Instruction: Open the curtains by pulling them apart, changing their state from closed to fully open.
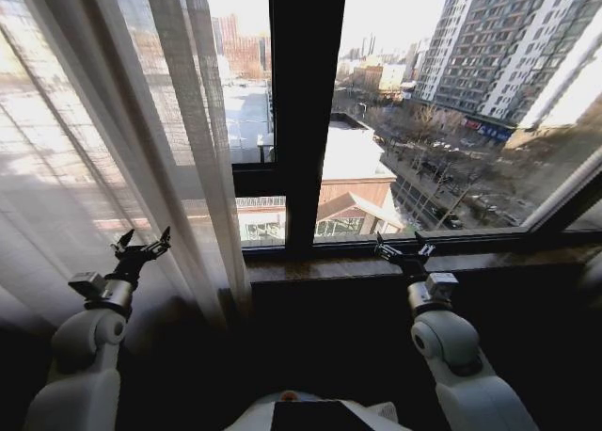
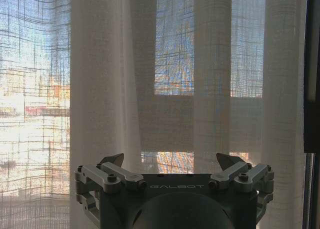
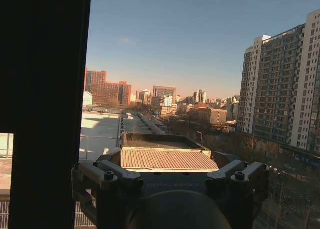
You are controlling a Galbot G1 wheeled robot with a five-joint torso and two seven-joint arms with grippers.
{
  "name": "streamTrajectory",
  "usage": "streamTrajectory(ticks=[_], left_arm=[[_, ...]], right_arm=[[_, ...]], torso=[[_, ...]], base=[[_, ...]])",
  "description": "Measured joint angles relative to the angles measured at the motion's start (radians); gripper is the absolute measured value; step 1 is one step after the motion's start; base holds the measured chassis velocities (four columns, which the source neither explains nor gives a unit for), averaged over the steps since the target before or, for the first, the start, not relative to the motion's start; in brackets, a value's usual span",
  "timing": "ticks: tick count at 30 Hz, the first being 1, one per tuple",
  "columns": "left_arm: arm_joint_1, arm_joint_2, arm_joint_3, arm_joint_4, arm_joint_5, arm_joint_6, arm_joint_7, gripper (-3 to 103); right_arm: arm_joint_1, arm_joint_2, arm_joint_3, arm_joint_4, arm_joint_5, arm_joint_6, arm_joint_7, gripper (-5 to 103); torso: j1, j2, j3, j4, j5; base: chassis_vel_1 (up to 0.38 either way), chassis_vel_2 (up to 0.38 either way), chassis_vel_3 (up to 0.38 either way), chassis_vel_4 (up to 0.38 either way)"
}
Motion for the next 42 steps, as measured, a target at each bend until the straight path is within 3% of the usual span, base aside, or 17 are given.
streamTrajectory(ticks=[6,15,37,42], left_arm=[[-0.035,0.059,0.004,0.072,-0.038,0.030,0.155,100],[-0.102,0.131,0.021,0.169,-0.050,0.027,0.223,100],[-0.181,0.093,0.147,0.175,-0.030,0.038,0.179,100],[-0.202,0.079,0.207,0.176,-0.019,0.038,0.131,100]], right_arm=[[0.001,0.006,0.003,-0.009,-0.002,0.014,0.001,100],[0.003,0.016,0.001,-0.017,-0.005,0.015,0.001,100],[0.022,0.013,-0.020,-0.047,-0.031,0.022,0.001,100],[0.030,0.011,-0.020,-0.049,-0.030,0.022,0.001,100]], torso=[[0.000,0.000,0.000,0.0000,0.0001],[0.000,0.000,0.000,0.0000,0.0002],[0.000,0.000,0.000,-0.0001,0.0003],[0.000,0.000,0.000,-0.0001,0.0005]], base=[[0.000,0.000,0.000,0.000],[0.000,0.000,0.000,0.000],[0.000,0.000,0.000,0.000],[0.000,0.000,0.000,0.000]])
